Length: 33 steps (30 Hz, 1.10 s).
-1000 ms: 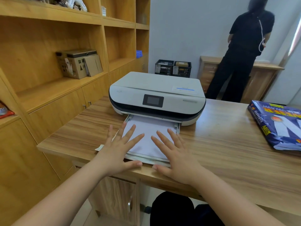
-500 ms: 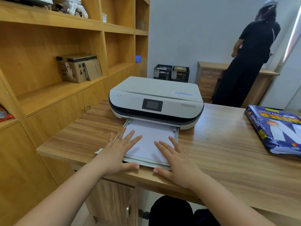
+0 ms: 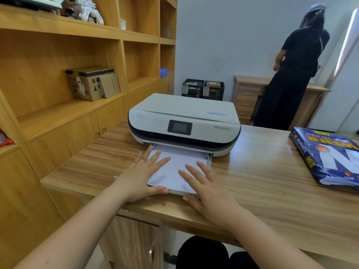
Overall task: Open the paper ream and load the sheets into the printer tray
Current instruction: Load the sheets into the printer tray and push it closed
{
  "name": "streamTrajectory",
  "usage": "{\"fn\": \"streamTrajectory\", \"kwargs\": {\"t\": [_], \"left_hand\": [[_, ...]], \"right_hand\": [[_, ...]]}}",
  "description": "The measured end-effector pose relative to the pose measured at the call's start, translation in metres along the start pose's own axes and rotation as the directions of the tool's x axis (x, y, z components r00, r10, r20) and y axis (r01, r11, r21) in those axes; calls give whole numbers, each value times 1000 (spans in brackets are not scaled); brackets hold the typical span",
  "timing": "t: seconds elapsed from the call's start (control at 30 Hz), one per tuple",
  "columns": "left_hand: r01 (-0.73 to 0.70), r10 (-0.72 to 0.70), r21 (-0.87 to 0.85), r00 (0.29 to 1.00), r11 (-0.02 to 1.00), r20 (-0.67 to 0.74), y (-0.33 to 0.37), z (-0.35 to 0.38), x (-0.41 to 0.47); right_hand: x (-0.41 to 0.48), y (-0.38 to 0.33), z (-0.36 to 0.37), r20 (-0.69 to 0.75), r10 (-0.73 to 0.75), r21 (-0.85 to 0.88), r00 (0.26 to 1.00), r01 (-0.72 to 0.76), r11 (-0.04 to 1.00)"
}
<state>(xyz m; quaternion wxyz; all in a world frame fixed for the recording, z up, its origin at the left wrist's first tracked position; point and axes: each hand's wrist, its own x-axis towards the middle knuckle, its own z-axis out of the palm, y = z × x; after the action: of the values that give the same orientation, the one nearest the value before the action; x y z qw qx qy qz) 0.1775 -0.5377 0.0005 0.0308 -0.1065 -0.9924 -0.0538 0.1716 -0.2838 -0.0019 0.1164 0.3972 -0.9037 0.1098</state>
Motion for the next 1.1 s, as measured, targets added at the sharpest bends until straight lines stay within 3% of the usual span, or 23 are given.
{"fn": "streamTrajectory", "kwargs": {"t": [0.17,0.33,0.6,0.93,1.1], "left_hand": [[5,-5,-2,999,1000,-32,-3,2,10],[45,-50,-72,996,996,-70,-6,3,26],[120,-125,-56,987,991,-97,0,-2,44],[108,-117,-60,974,992,-193,-3,14,80],[99,-103,-39,984,994,-148,-2,15,91]], "right_hand": [[2,4,9,28,-97,-126,995,100,987],[10,17,6,79,31,-66,996,-26,997],[34,44,9,88,106,-161,991,-91,983],[66,70,13,26,222,-141,975,-216,966],[78,78,12,-4,244,-124,970,-242,962]]}}
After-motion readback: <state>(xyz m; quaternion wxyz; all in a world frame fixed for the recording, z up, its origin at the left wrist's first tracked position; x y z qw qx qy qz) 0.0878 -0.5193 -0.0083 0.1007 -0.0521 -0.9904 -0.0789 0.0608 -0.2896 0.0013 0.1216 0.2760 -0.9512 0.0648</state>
